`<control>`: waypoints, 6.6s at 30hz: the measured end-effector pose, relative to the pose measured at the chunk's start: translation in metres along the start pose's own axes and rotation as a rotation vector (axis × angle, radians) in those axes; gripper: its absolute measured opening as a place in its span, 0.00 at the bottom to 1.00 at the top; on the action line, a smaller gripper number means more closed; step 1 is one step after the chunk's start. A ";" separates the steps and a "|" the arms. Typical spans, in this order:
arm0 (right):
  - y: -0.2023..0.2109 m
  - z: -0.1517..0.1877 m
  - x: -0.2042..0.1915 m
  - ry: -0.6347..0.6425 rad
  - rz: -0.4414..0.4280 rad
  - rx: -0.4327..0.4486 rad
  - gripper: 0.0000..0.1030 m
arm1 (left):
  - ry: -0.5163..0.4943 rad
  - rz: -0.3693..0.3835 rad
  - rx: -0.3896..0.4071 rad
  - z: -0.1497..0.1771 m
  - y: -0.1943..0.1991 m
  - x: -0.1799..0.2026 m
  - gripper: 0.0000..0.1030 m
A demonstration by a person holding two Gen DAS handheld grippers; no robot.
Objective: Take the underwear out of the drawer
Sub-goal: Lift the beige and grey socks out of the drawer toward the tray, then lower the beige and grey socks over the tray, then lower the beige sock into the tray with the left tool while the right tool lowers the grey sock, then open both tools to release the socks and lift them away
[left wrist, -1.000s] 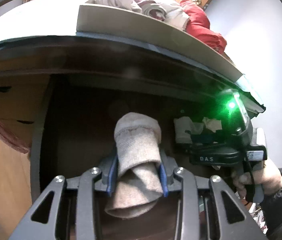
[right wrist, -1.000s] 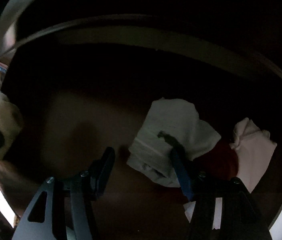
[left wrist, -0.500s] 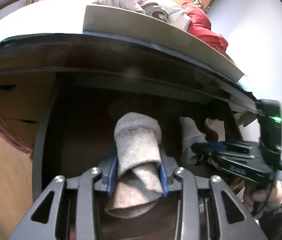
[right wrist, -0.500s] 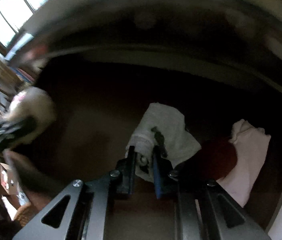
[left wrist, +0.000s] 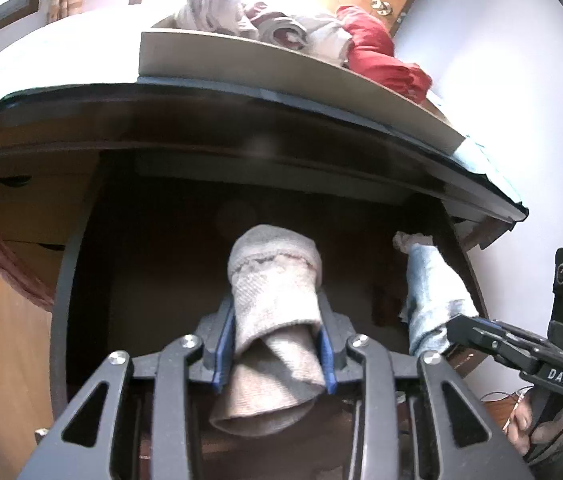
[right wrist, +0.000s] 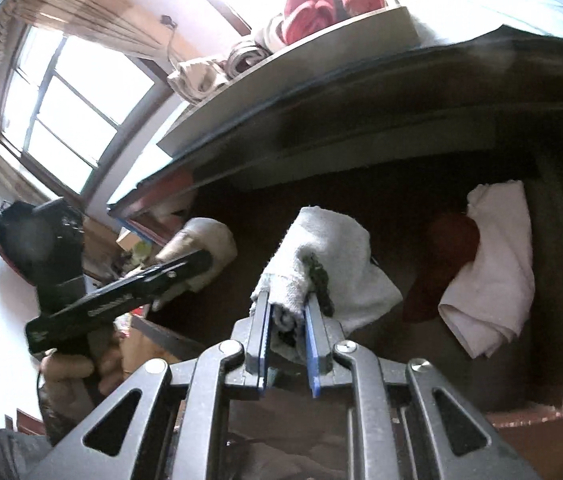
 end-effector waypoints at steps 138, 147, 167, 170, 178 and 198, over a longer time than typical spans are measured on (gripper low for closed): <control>-0.042 -0.185 -0.111 0.321 0.145 0.342 0.17 | -0.187 -0.206 0.356 -0.206 0.005 0.008 0.33; -0.065 -0.189 -0.096 0.312 0.192 0.308 0.17 | -0.183 -0.220 0.336 -0.208 -0.016 -0.003 0.33; -0.113 -0.189 -0.067 0.299 0.239 0.203 0.17 | -0.184 -0.187 0.286 -0.203 -0.054 -0.007 0.33; -0.118 -0.189 -0.064 0.298 0.237 0.190 0.17 | -0.186 -0.190 0.288 -0.202 -0.056 -0.008 0.33; -0.131 -0.192 -0.058 0.299 0.227 0.167 0.17 | -0.181 -0.192 0.294 -0.197 -0.059 -0.012 0.33; -0.105 -0.183 -0.051 0.172 0.089 0.175 0.34 | -0.102 -0.233 0.284 -0.187 -0.050 -0.021 0.73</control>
Point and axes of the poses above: each gripper's, at about its wrist camera, not at the fingertips, and y roughly against the way its jaws point, x to its right, z to its underside, the point moved 8 cm from there along -y, roughly the way its jaws point, and after that the axes turned 7 degrees about x, right-handed, at the moved point
